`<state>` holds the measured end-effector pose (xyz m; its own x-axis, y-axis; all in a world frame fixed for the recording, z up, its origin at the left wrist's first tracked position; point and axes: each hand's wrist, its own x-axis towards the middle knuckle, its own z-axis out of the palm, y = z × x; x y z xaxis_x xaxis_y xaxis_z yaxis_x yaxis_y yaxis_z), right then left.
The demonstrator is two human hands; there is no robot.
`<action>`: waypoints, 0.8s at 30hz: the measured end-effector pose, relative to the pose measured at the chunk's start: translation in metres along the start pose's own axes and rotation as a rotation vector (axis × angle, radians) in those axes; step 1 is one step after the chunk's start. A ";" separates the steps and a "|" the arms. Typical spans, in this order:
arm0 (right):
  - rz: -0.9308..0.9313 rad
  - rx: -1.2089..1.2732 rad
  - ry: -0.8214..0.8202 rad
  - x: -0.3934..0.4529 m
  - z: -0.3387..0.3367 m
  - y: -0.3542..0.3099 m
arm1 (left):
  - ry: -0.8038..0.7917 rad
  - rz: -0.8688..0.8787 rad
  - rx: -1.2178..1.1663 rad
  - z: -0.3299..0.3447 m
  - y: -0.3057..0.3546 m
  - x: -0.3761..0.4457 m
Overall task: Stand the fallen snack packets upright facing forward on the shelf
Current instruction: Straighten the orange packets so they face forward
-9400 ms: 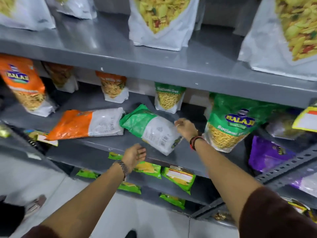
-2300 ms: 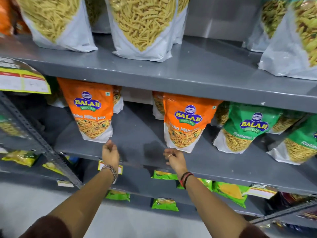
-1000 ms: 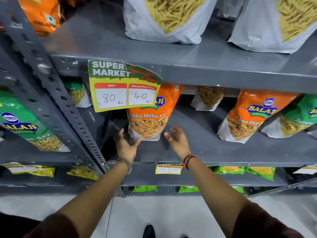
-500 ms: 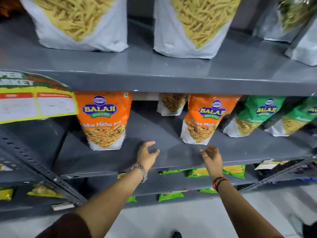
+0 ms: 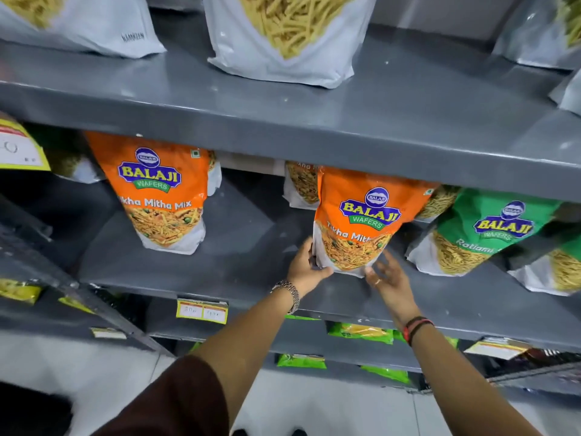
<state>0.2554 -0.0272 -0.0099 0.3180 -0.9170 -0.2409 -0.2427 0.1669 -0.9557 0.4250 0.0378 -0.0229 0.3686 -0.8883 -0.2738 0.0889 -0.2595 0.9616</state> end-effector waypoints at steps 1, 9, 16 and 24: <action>0.002 0.008 0.016 0.001 0.002 0.000 | 0.009 0.001 0.003 -0.001 -0.001 -0.001; 0.023 0.043 0.013 0.011 0.037 0.000 | 0.100 -0.002 0.007 -0.034 -0.003 -0.009; 0.047 0.052 0.026 0.015 0.070 -0.005 | 0.143 -0.032 0.004 -0.058 0.004 -0.009; 0.063 -0.018 0.046 0.017 0.072 -0.007 | 0.113 -0.025 0.005 -0.067 0.001 -0.007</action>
<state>0.3287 -0.0174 -0.0200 0.2596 -0.9205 -0.2919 -0.2778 0.2183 -0.9355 0.4848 0.0687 -0.0189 0.4685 -0.8332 -0.2938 0.0947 -0.2833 0.9543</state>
